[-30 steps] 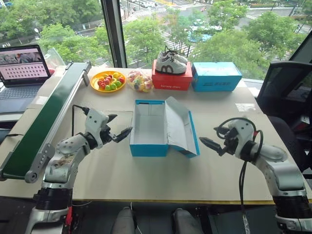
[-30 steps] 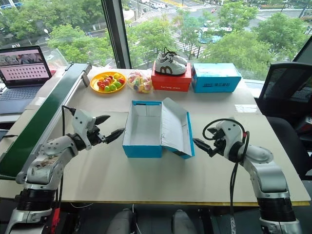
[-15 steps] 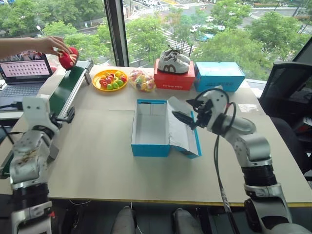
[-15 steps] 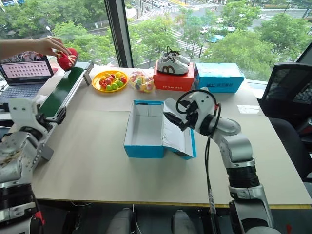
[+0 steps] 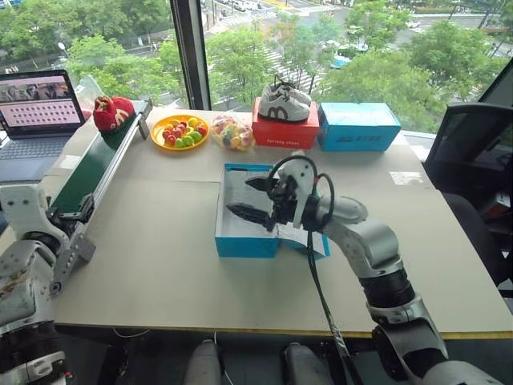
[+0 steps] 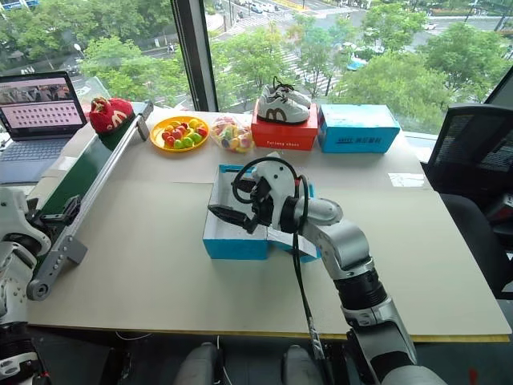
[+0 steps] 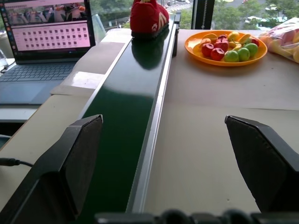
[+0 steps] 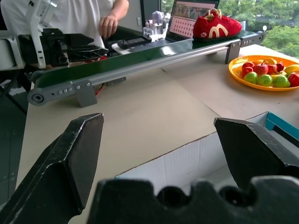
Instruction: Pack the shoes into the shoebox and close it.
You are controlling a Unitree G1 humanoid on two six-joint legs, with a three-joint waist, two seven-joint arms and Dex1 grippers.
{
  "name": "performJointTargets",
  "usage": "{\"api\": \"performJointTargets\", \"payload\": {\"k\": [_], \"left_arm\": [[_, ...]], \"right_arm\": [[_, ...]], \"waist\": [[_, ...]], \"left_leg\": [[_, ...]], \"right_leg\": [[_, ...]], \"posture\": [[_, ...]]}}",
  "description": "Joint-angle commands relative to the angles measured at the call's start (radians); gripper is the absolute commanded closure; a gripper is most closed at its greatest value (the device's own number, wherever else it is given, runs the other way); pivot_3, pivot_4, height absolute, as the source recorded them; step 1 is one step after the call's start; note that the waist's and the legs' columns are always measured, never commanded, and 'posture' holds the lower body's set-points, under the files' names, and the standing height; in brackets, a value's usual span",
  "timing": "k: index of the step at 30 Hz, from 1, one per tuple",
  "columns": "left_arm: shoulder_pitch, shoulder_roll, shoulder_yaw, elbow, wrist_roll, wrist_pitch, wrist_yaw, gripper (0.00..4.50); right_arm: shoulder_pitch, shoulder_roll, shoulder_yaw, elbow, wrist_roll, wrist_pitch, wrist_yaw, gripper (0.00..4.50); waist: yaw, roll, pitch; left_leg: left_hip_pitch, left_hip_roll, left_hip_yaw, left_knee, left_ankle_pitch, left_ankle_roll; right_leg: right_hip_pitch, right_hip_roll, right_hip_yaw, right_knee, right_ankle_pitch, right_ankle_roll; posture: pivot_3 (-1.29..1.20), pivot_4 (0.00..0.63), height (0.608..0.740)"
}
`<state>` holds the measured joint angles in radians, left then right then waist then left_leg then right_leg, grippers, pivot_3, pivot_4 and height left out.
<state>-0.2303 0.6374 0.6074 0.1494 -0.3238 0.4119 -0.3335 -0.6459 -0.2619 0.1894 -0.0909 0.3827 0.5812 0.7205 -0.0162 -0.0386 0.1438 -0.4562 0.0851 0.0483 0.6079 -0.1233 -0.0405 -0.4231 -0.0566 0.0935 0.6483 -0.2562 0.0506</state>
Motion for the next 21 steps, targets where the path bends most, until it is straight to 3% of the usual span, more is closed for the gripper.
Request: {"api": "performJointTargets", "payload": {"k": [1, 5, 16, 21], "left_arm": [[-0.004, 0.046, 0.037, 0.012, -0.001, -0.052, -0.002, 0.0], [0.01, 0.061, 0.041, 0.039, -0.001, -0.085, -0.02, 0.0], [-0.118, 0.18, -0.009, 0.436, 0.035, -0.278, -0.1, 0.0], [-0.153, 0.191, -0.032, 0.518, 0.019, -0.336, -0.177, 0.0]], "right_arm": [[-0.021, 0.014, 0.015, 0.002, -0.022, -0.048, 0.009, 0.05], [-0.012, 0.025, 0.016, -0.007, -0.024, -0.055, 0.006, 0.05], [0.005, 0.053, 0.012, -0.022, -0.033, -0.064, -0.041, 0.05], [0.013, 0.042, 0.005, -0.029, -0.029, -0.064, -0.044, 0.05]], "waist": [[0.0, 0.0, 0.0], [0.0, 0.0, 0.0], [0.0, -0.001, 0.0], [0.001, -0.001, 0.0]], "left_leg": [[0.0, 0.0, 0.0, 0.0, 0.0, 0.0], [0.0, 0.0, 0.0, -0.001, -0.002, -0.003], [0.0, 0.0, 0.0, -0.001, -0.002, -0.004], [0.0, 0.0, 0.0, -0.001, -0.003, -0.005]], "right_leg": [[0.0, 0.0, 0.0, 0.0, 0.0, 0.0], [0.0, -0.001, -0.001, 0.0, 0.0, 0.0], [0.0, -0.001, -0.002, 0.0, 0.0, -0.001], [0.0, -0.001, -0.003, 0.0, 0.0, -0.001]], "posture": [[0.0, 0.15, 0.74], [0.0, 0.15, 0.74], [0.0, 0.15, 0.74], [0.0, 0.15, 0.74]]}}
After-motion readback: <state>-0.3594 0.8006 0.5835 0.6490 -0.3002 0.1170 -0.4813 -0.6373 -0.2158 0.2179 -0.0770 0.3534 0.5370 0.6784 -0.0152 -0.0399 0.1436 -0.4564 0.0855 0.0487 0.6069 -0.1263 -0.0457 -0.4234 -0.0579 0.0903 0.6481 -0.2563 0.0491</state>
